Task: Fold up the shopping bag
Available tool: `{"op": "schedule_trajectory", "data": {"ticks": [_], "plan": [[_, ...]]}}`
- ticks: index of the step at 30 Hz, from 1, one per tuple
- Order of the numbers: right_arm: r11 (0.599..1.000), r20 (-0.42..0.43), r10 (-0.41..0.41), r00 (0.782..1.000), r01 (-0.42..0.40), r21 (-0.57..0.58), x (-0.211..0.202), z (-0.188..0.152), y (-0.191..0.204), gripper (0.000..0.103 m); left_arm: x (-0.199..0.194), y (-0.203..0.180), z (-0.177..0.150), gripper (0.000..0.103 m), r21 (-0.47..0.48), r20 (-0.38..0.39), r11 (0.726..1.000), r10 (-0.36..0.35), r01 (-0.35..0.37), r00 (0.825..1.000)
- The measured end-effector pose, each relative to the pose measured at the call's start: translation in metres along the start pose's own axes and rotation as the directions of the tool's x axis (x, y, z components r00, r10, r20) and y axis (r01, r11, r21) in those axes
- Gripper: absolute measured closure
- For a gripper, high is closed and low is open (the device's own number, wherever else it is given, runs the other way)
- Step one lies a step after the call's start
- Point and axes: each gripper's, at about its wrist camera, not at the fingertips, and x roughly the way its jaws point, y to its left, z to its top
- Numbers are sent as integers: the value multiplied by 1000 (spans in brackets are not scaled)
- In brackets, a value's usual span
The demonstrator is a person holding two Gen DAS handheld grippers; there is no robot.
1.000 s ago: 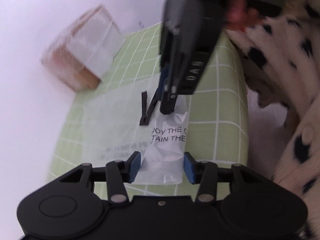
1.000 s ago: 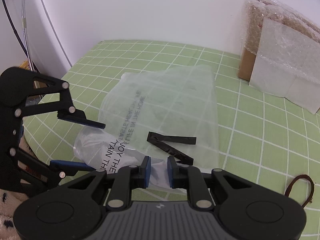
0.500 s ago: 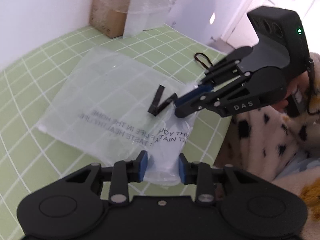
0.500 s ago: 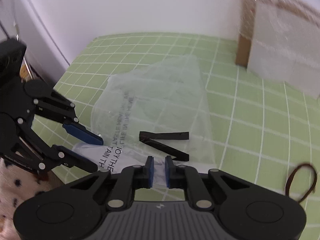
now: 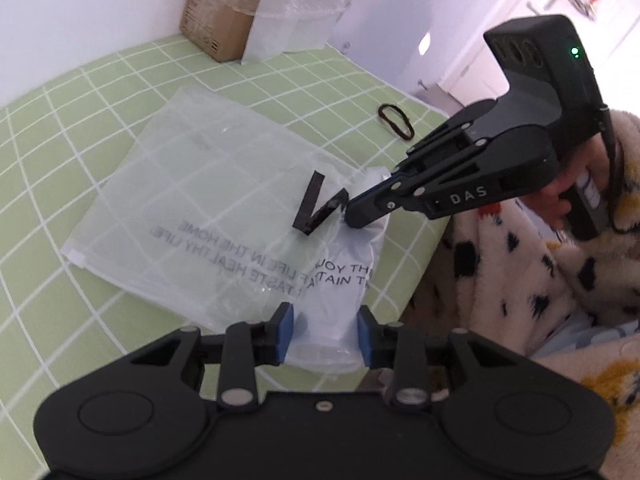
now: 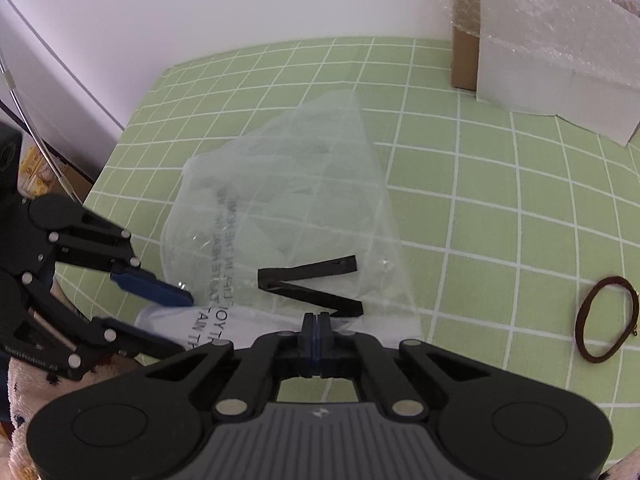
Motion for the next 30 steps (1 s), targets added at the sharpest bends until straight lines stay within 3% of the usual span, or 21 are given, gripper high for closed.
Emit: {"op": "schedule_trajectory", "data": {"ticks": [2, 5, 10, 14, 30], "plan": [[1000, 5, -6, 1000, 7, -4, -1, -1, 1, 103, -7, -3, -2, 67, -9, 29, 1000, -21, 21, 999], [1000, 13, -17, 1000, 17, -19, 1, -2, 2, 103, -14, -8, 1, 59, -11, 58, 1000, 12, -11, 998], [999, 13, -23, 1000, 23, -28, 2, 0, 3, 103, -13, -14, 5, 69, 48, 48, 997, 52, -54, 997], [1000, 10, -22, 1000, 22, -22, 0, 0, 3, 103, -9, -9, 1, 71, 47, 40, 998, 43, -45, 998], [1000, -8, -11, 1000, 11, 9, -2, -4, 8, 103, -16, 22, -1, 69, -118, 77, 990, 90, -80, 993]]}}
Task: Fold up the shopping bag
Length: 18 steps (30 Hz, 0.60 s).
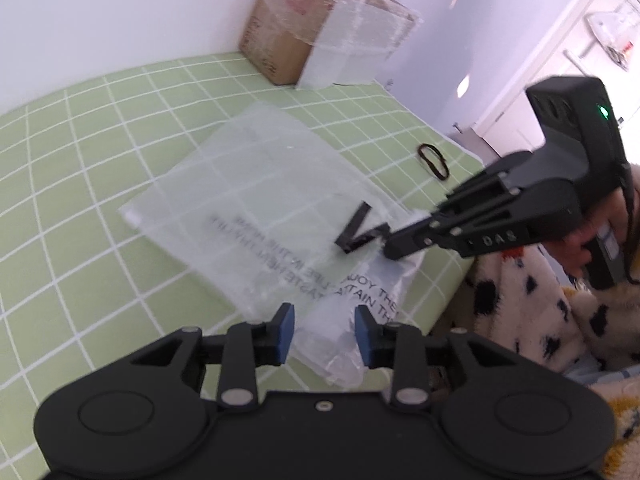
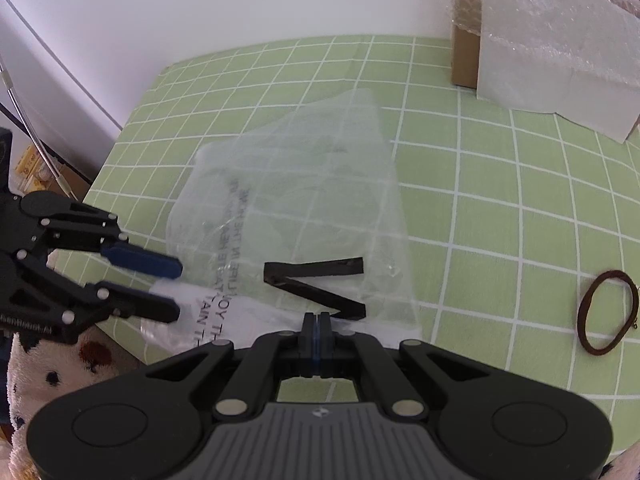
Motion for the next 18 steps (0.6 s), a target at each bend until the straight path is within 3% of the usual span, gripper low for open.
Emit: {"op": "schedule_trajectory", "data": {"ticks": [7, 11, 13, 16, 18], "plan": [[999, -11, 21, 1000, -20, 27, 1, -1, -1, 103, -4, 13, 1, 67, -81, 45, 997, 23, -20, 999], [999, -8, 20, 1000, -20, 27, 0, -2, 0, 103, -12, 11, -3, 65, -74, 52, 997, 15, -11, 999], [1000, -6, 19, 1000, -19, 23, 0, -3, 0, 103, -21, 5, -7, 52, -38, 48, 999, 23, -21, 999], [1000, -5, 20, 1000, -20, 20, 0, -2, 1, 103, -45, -3, -11, 52, 10, 98, 1000, 10, -11, 995], [1000, -3, 21, 1000, -21, 17, 0, -2, 0, 103, -65, -4, -10, 50, -37, 186, 999, -31, 39, 982]]}}
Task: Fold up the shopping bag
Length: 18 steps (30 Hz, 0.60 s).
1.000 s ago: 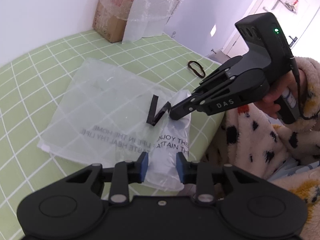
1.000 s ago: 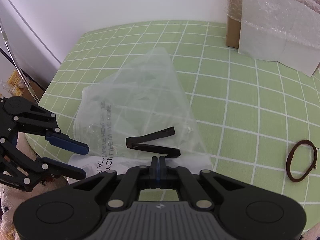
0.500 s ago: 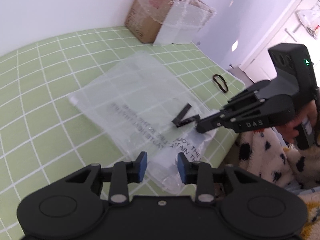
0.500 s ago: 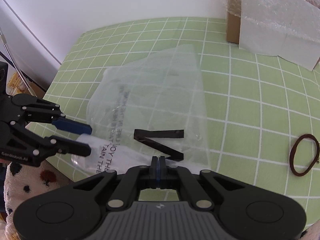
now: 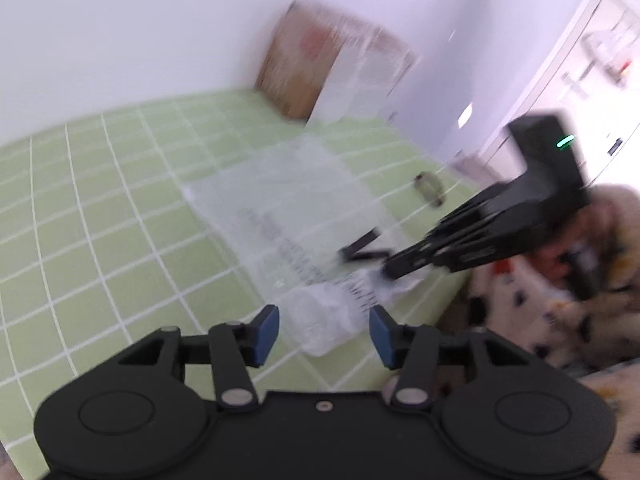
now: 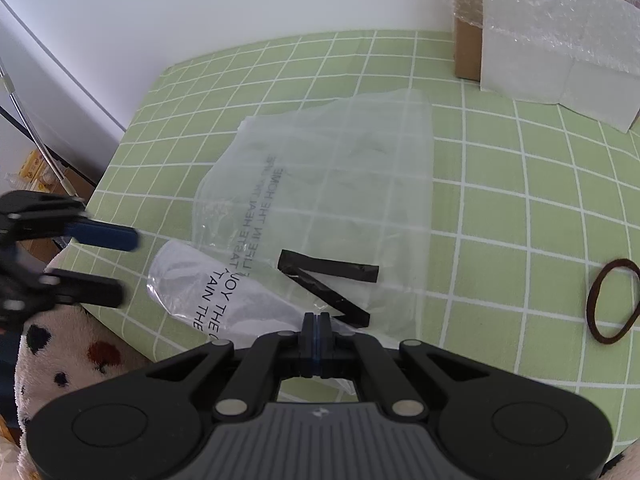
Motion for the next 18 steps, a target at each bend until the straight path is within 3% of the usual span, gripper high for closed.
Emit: {"op": "schedule_trajectory", "data": {"ticks": [3, 6, 8, 10, 13, 18], "plan": [[1000, 4, -4, 1000, 4, -10, 0, 0, 1, 103, 2, -12, 6, 35, -40, 102, 999, -5, 9, 995], [1000, 8, -3, 1000, 3, -7, -1, -1, 1, 103, 32, -31, 8, 35, 30, 69, 997, 68, -70, 995], [1000, 9, 3, 1000, -3, 4, -1, -1, -1, 103, 54, -31, 7, 49, -11, 20, 995, 103, -103, 994], [1000, 13, 11, 1000, -11, 18, -1, -2, -3, 103, 74, -27, 5, 74, -83, -27, 990, 111, -113, 993], [999, 22, 15, 1000, -15, 28, -2, -4, -4, 103, 82, -23, -3, 85, -139, -30, 980, 139, -141, 990], [1000, 21, 10, 1000, -11, 24, -2, -3, -3, 103, 85, -15, -8, 91, -233, -54, 955, 174, -181, 983]]}}
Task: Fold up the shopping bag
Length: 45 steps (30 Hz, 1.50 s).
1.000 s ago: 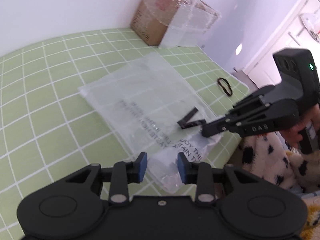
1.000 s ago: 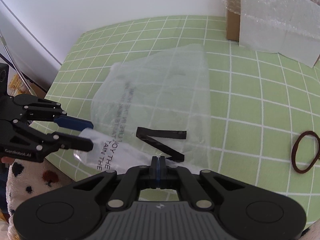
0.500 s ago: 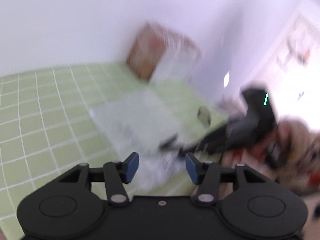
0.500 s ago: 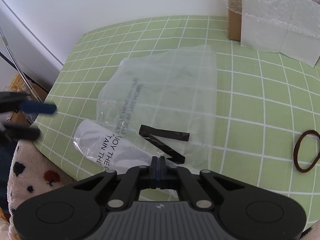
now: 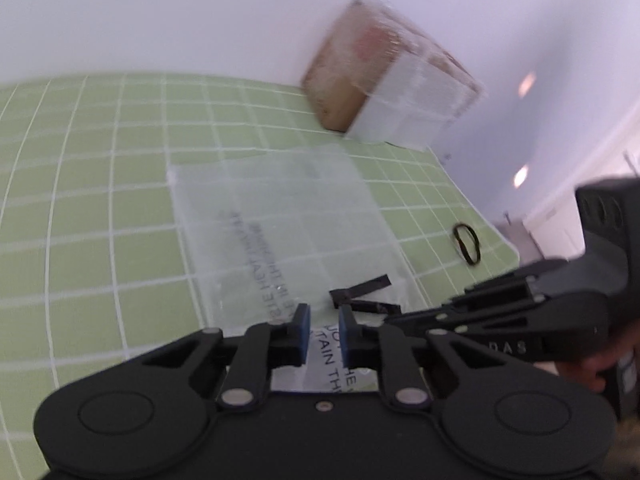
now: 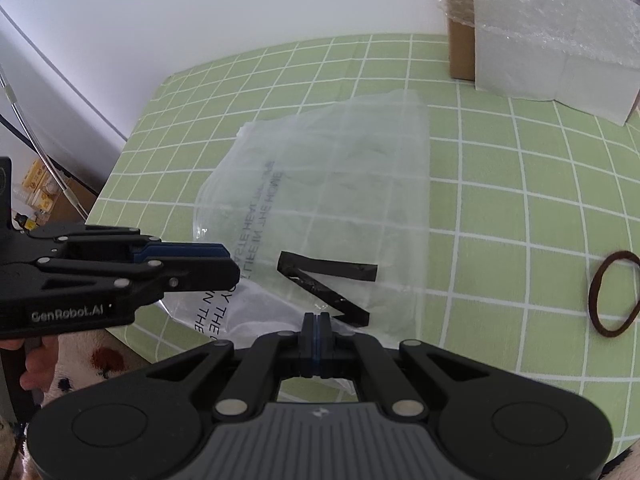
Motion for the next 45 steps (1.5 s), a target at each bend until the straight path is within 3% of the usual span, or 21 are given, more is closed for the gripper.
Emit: {"op": "schedule_trajectory", "data": {"ticks": [7, 11, 12, 19, 21, 24, 31, 35, 40, 45], "plan": [[1000, 7, 9, 1000, -9, 25, 0, -1, -3, 103, 1, 12, -4, 92, -117, -45, 993, 12, -17, 999], [999, 14, 21, 1000, -22, 25, 0, -1, -5, 103, 2, 28, -7, 97, -234, -35, 972, -9, 1, 999], [999, 18, 26, 999, -27, 23, 0, -2, -6, 103, 2, 29, -8, 101, -238, -34, 971, -1, -7, 999], [999, 50, 46, 998, -47, 8, -5, -1, -13, 99, 0, 27, -8, 101, -235, -29, 972, 7, -14, 1000], [1000, 65, 21, 998, -20, -16, -8, -1, -15, 99, 0, 27, -8, 101, -228, -29, 974, 6, -13, 1000], [999, 115, 4, 993, 2, -48, -17, -1, -21, 87, 1, 26, -8, 101, -229, -27, 973, 7, -13, 1000], [990, 205, 129, 970, -137, 22, -38, -24, -61, 70, 1, 25, -10, 101, -235, -15, 972, 9, -13, 1000], [981, 241, 160, 957, -181, 68, -36, -46, -68, 69, 1, 25, -10, 101, -239, -18, 971, 9, -13, 1000], [983, 302, 142, 943, -169, 67, -36, -55, -63, 69, 1, 23, -7, 101, -224, -32, 974, 14, -21, 999], [994, 283, 99, 954, -108, 19, -30, -48, -60, 79, 2, 25, -5, 101, -222, -48, 975, 6, -16, 999]]}}
